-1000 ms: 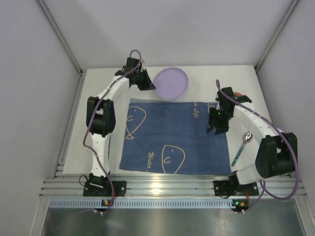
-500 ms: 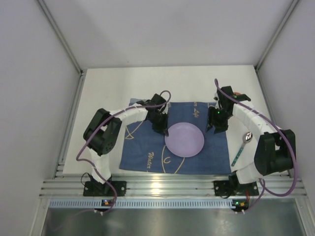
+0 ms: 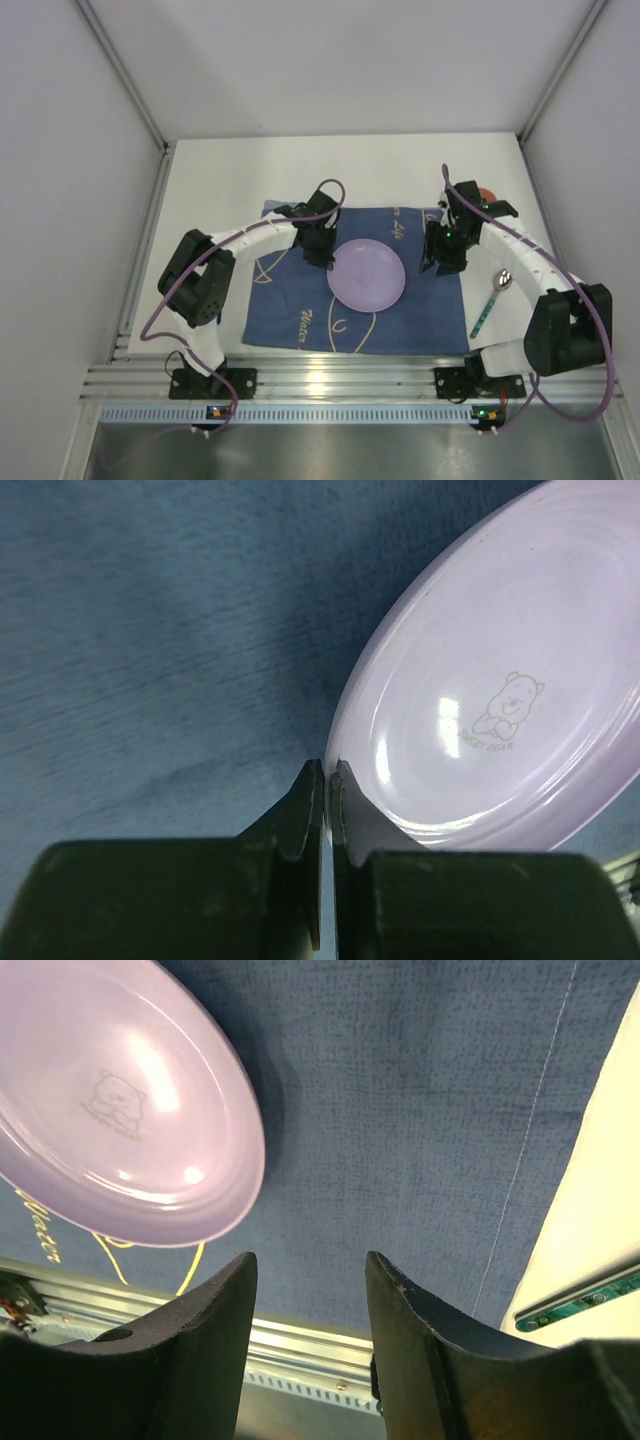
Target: Set the dinner table for one person
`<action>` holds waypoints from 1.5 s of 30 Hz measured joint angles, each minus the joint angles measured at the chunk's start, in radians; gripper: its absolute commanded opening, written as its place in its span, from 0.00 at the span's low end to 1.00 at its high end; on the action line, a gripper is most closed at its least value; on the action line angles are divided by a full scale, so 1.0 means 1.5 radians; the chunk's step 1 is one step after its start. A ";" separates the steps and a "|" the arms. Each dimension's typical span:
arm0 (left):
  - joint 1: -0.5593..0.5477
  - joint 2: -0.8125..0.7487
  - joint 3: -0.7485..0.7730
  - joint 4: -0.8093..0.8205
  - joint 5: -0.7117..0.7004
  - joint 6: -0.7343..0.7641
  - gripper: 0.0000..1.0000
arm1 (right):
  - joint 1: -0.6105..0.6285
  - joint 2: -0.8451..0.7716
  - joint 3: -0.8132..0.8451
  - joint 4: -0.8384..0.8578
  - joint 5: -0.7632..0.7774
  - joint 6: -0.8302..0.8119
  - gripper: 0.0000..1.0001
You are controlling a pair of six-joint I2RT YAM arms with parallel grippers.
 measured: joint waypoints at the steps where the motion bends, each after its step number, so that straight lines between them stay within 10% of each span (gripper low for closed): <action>1: 0.000 -0.013 -0.001 -0.006 -0.017 -0.001 0.00 | 0.000 -0.002 0.007 -0.004 0.000 0.003 0.48; 5: 0.002 -0.059 -0.001 -0.020 -0.057 -0.003 0.01 | 0.000 -0.003 0.060 -0.011 0.005 0.009 0.49; 9: 0.001 -0.062 -0.006 -0.025 -0.068 -0.001 0.53 | -0.011 0.024 0.160 -0.028 0.026 0.009 0.50; 12: 0.000 -0.062 -0.024 -0.035 -0.077 -0.006 0.66 | -0.045 0.085 0.272 -0.052 0.051 0.009 0.50; 26: 0.000 -0.152 -0.067 -0.087 -0.110 -0.006 0.66 | -0.138 0.373 0.593 -0.121 0.201 0.024 0.50; 32: 0.001 -0.184 -0.076 -0.102 -0.121 -0.011 0.66 | -0.152 0.447 0.592 -0.123 0.214 0.026 0.25; 34: 0.002 -0.195 -0.079 -0.107 -0.124 -0.011 0.66 | -0.152 0.464 0.591 -0.123 0.214 0.025 0.00; 45: 0.089 -0.287 -0.090 -0.163 -0.167 -0.023 0.68 | -0.119 0.422 0.588 -0.138 0.240 0.028 0.00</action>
